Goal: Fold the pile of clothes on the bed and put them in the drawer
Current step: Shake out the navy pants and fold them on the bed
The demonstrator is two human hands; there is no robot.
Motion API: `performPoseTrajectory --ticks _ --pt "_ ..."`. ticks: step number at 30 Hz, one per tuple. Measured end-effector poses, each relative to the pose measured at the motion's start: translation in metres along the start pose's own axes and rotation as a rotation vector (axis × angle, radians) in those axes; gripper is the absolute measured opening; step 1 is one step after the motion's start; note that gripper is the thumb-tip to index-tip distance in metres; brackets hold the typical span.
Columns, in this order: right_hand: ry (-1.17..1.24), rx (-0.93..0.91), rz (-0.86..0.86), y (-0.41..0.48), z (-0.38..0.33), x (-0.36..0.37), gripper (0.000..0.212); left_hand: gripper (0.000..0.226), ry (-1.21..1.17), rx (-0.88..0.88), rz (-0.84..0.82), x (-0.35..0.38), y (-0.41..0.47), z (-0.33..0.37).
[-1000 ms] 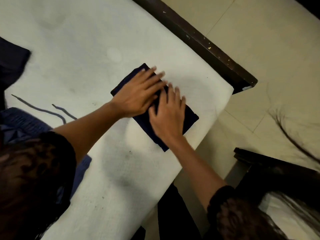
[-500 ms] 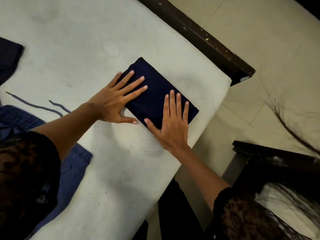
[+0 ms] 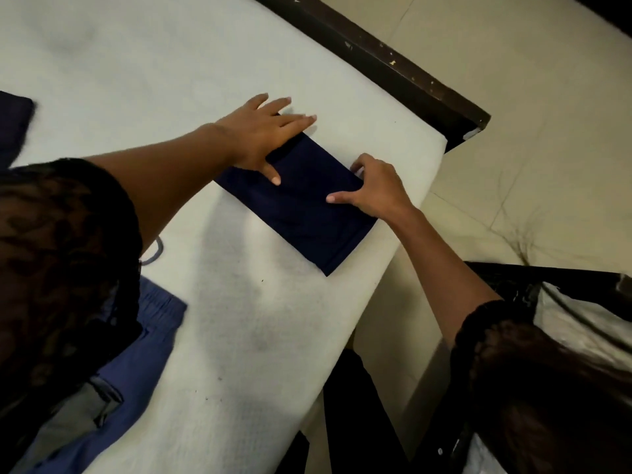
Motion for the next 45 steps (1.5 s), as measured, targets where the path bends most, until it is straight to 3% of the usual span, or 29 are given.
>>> performPoseTrajectory --ticks 2,6,9,12,16,21,24,27,30,32,34,36,38,45 --pt "-0.012 0.022 -0.052 0.002 0.002 0.002 0.071 0.100 0.088 0.023 -0.092 -0.001 0.011 0.008" --pt "-0.142 0.014 -0.090 0.006 -0.004 0.005 0.067 0.087 0.077 -0.015 -0.125 -0.001 0.021 0.014" --pt "-0.152 -0.089 -0.018 -0.001 -0.013 0.007 0.044 0.081 0.038 -0.061 -0.162 -0.004 0.024 0.012" --pt "-0.131 -0.205 0.114 -0.019 -0.021 0.002 0.036 0.066 0.002 -0.073 -0.141 -0.010 0.023 0.010" --pt "-0.175 -0.259 0.197 -0.029 -0.011 -0.019 0.034 0.055 -0.183 -0.084 -0.045 -0.026 0.024 0.010" --pt "-0.276 -0.156 0.253 -0.001 0.038 -0.071 0.044 0.034 -0.551 -0.187 0.041 -0.063 0.061 0.006" --pt "-0.226 -0.065 0.265 0.027 0.068 -0.101 0.049 0.032 -0.696 -0.241 0.138 -0.079 0.091 0.009" --pt "-0.279 -0.036 0.242 0.053 0.087 -0.115 0.050 0.035 -0.684 -0.281 0.246 -0.083 0.115 0.011" --pt "-0.408 -0.018 0.235 0.067 0.091 -0.109 0.046 0.053 -0.596 -0.310 0.365 -0.084 0.126 0.014" --pt "-0.445 -0.032 0.276 0.065 0.086 -0.096 0.048 0.068 -0.439 -0.215 0.519 -0.090 0.123 0.024" --pt "-0.470 -0.076 0.394 0.054 0.077 -0.081 0.054 0.068 -0.326 -0.050 0.583 -0.089 0.117 0.038" --pt "-0.504 -0.148 0.512 0.043 0.067 -0.065 0.058 0.064 -0.234 0.089 0.509 -0.072 0.115 0.051" --pt "-0.485 -0.184 0.497 0.042 0.064 -0.047 0.061 0.062 -0.139 0.161 0.395 -0.049 0.114 0.058" --pt "-0.231 0.006 0.339 0.058 0.087 -0.017 0.081 0.070 -0.190 -0.040 0.211 -0.007 0.115 0.032"
Point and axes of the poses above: each hand's wrist, its own y-axis towards the middle knuckle, its own x-axis out of the palm, z = x × y, the point moved 6 cm from there along y, towards the middle knuckle, and after that the axes turned 9 degrees about -y, right-handed, at the moved point
